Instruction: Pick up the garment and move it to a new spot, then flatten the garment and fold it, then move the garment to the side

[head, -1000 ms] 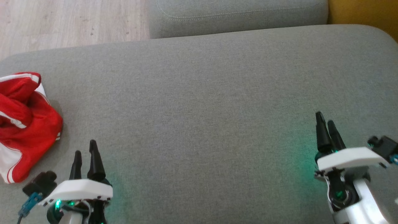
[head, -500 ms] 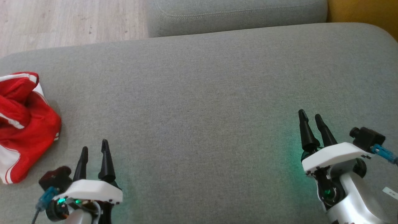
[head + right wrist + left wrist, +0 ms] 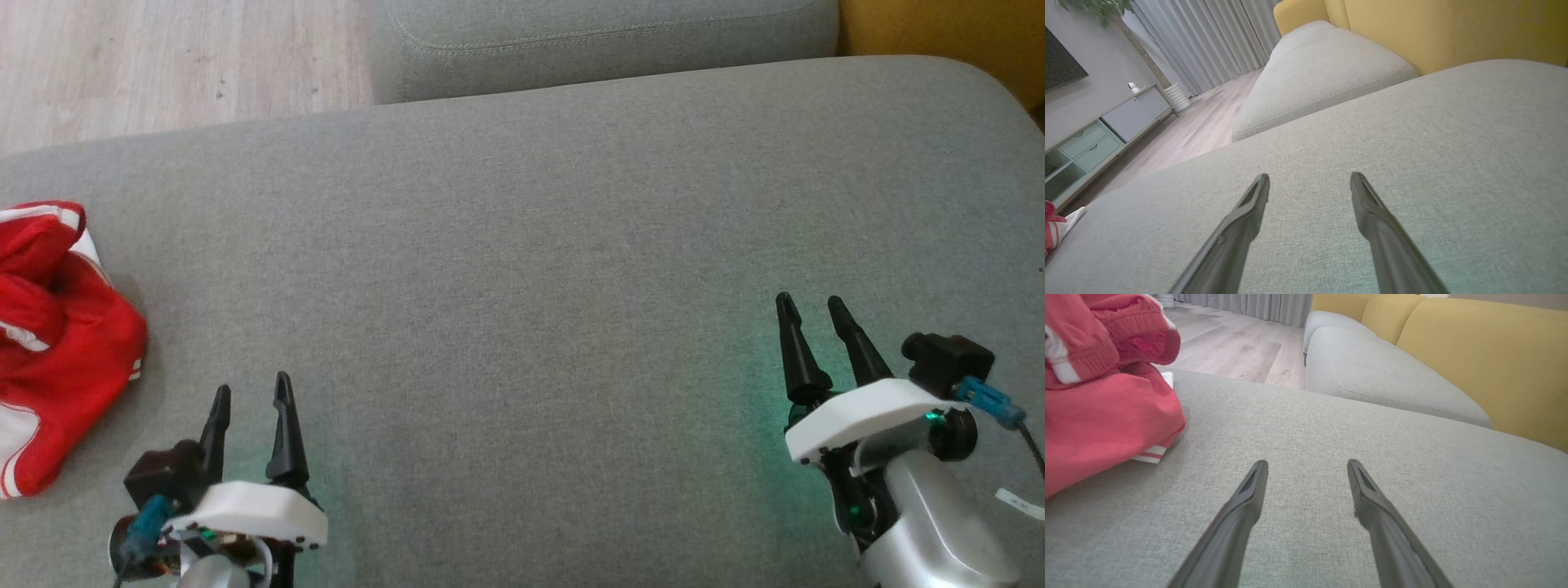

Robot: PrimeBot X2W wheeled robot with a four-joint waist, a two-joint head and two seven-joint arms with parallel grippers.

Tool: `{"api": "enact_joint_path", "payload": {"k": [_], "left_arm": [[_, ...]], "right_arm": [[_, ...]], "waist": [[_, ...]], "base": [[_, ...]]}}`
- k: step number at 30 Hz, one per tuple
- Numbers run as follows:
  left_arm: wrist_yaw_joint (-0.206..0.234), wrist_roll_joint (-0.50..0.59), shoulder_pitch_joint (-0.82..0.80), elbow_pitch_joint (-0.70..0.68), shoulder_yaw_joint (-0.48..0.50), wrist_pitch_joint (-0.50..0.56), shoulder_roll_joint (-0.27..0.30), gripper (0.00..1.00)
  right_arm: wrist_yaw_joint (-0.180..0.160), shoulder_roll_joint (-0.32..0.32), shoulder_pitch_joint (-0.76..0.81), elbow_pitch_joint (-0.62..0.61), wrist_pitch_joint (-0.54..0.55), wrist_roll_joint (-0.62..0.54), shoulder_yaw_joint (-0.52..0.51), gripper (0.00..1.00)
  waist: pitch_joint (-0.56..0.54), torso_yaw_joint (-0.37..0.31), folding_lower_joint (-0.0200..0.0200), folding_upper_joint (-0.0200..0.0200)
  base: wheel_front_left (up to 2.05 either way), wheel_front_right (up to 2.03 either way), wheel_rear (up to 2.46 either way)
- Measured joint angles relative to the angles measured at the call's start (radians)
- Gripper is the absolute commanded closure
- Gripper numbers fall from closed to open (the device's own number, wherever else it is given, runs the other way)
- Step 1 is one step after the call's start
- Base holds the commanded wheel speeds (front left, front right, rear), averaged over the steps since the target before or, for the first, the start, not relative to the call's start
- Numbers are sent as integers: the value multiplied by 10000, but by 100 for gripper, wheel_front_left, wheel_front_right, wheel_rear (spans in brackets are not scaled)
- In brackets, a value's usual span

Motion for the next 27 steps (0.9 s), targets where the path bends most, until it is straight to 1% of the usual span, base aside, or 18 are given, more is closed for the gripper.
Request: {"api": "enact_joint_path", "payload": {"k": [11, 13, 20, 27], "left_arm": [[339, 1181, 256, 33, 144, -368, 2, 0], [343, 1409, 391, 31, 184, -437, 2, 0], [514, 2196, 627, -73, 470, -614, -107, 0], [523, 3028, 659, -259, 566, -790, -163, 0]], "right_arm": [[0, 54, 56, 182, -357, -1555, -56, 0], [0, 67, 99, 198, -433, -1831, -107, 0], [0, 119, 299, 221, -600, -2568, -652, 0], [0, 132, 404, 161, -784, -3377, -665, 0]], "waist": [[-52, -123, 0, 0], [-60, -145, 0, 0], [-63, -156, -1, 0], [-16, -155, 0, 0]], "base": [[0, 0, 0], [0, 0, 0], [0, 0, 0], [0, 0, 0]]}}
